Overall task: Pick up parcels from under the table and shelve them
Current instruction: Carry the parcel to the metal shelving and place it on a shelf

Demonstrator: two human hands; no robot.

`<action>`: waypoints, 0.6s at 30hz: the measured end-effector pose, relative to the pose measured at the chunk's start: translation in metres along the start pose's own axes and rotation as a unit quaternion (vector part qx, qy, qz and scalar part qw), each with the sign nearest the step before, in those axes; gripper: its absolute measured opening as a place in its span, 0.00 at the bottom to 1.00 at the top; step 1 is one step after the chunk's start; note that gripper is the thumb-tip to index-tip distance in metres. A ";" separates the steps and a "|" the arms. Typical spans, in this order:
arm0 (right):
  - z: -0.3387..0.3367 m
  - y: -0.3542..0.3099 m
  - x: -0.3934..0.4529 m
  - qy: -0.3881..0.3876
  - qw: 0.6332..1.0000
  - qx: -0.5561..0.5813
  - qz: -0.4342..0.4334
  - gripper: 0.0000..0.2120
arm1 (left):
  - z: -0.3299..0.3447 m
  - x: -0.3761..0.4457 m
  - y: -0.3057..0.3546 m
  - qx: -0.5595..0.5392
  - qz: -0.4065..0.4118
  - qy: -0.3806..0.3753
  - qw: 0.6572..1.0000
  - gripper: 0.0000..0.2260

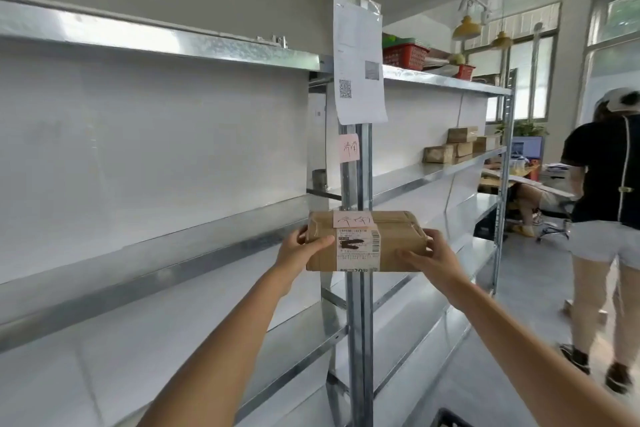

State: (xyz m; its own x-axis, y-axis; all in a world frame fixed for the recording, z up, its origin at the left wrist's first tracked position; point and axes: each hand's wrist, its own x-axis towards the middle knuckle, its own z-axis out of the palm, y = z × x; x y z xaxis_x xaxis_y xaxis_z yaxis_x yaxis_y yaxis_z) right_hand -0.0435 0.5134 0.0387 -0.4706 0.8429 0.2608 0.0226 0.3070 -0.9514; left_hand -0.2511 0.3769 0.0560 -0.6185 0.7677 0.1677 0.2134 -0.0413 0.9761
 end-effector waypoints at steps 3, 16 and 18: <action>0.018 -0.006 0.051 -0.028 0.999 -0.003 -0.027 0.27 | -0.014 0.033 0.006 0.010 0.005 0.043 0.999 0.27; 0.122 -0.016 0.247 -0.220 0.973 -0.035 -0.062 0.28 | -0.060 0.134 0.000 0.122 -0.037 0.258 0.958 0.26; 0.134 -0.012 0.260 -0.247 0.965 -0.054 -0.064 0.27 | -0.063 0.140 -0.004 0.134 -0.057 0.269 0.952 0.25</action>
State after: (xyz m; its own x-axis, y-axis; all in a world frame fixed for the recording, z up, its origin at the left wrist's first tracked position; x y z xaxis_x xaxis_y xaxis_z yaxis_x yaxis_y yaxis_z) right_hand -0.2844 0.6697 0.0964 -0.8380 0.4899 0.2402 0.0154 0.4613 -0.8871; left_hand -0.3862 0.4437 0.0841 -0.9314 0.3161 0.1803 0.2632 0.2431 0.9336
